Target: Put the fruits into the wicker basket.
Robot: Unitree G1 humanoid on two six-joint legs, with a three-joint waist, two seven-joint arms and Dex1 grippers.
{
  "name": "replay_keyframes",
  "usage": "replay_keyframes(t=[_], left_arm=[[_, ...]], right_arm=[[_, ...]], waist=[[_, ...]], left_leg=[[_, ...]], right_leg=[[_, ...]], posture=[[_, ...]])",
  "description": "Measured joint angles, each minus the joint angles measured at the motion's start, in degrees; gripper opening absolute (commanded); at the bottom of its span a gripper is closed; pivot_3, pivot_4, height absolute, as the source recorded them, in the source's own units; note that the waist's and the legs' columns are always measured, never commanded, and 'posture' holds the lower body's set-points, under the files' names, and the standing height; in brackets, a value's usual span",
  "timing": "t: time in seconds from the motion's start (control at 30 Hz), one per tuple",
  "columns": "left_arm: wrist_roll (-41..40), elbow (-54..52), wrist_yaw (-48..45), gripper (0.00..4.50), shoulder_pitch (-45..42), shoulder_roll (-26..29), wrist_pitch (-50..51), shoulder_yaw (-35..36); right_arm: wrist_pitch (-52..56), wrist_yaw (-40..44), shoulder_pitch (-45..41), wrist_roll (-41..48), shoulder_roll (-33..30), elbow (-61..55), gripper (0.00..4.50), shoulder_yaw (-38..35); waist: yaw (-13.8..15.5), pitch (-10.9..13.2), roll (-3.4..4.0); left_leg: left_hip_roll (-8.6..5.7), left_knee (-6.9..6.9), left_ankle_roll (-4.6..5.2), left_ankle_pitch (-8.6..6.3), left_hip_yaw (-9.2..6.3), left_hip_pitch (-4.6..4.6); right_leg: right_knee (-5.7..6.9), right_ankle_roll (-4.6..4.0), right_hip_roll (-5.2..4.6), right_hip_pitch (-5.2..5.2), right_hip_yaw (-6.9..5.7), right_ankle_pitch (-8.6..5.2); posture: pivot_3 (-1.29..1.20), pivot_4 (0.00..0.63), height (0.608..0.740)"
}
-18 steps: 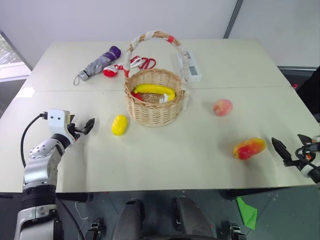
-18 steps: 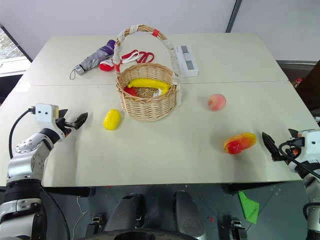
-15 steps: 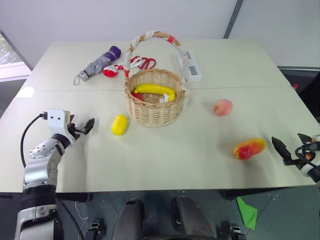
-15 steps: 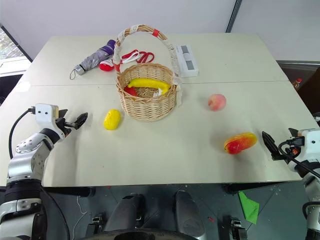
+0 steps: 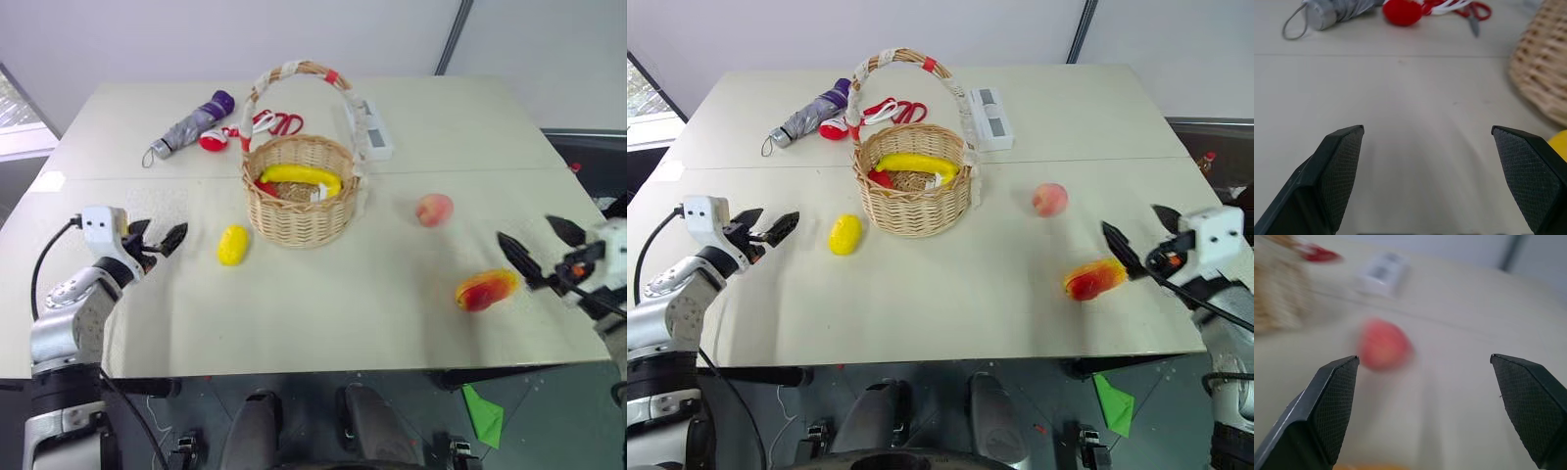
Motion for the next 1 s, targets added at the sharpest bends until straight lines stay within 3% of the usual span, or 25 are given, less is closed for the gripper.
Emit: replay_keyframes(t=[0.17,0.4,0.77,0.87,1.0], left_arm=[[-4.85,-7.03,-2.05,4.5,-1.0,3.8,11.49,-1.26],[-6.01,-11.0,3.55,4.5,-8.87,5.32,29.68,-8.1],[-3.48,-11.99,6.87,4.5,-13.36,4.47,38.56,-18.47],[-1.6,-11.66,7.75,3.58,-13.36,3.87,37.41,-19.77],[-0.02,-11.55,7.66,1.71,-13.36,3.18,35.17,-19.77]], right_arm=[[6.05,1.77,-2.48,3.36,-0.85,-9.09,4.49,10.86],[6.71,0.79,-10.36,-1.75,2.56,-11.52,4.49,27.66],[4.2,0.37,-12.28,-7.11,8.01,-10.77,4.49,36.33],[4.19,0.13,-12.64,-7.95,9.08,-10.38,4.5,36.81],[4.19,-0.18,-12.77,-9.24,9.6,-9.81,4.5,37.16]], waist=[[0.13,0.0,-0.02],[0.05,0.01,-0.07],[0.01,0.02,-0.07],[0.08,0.02,-0.07],[0.12,0.02,-0.07]], left_leg=[[-0.03,0.04,0.0,0.0,-0.06,-0.04],[-0.1,0.07,0.0,0.0,-0.11,-0.08],[-0.1,0.08,-0.01,0.0,-0.11,-0.05],[-0.1,0.08,-0.01,0.0,-0.11,-0.06],[-0.11,0.07,-0.01,0.0,-0.11,-0.06]], right_leg=[[-0.02,0.0,-0.02,0.0,-0.03,0.0],[-0.02,0.01,0.06,0.0,-0.07,-0.01],[-0.01,0.0,0.05,-0.01,-0.05,-0.01],[-0.01,0.0,0.04,-0.01,-0.05,-0.01],[-0.02,0.0,0.02,-0.01,-0.06,-0.01]], posture=[[0.0,0.15,0.74],[0.0,0.15,0.74],[0.0,0.15,0.74],[0.0,0.15,0.74],[0.0,0.15,0.74]])
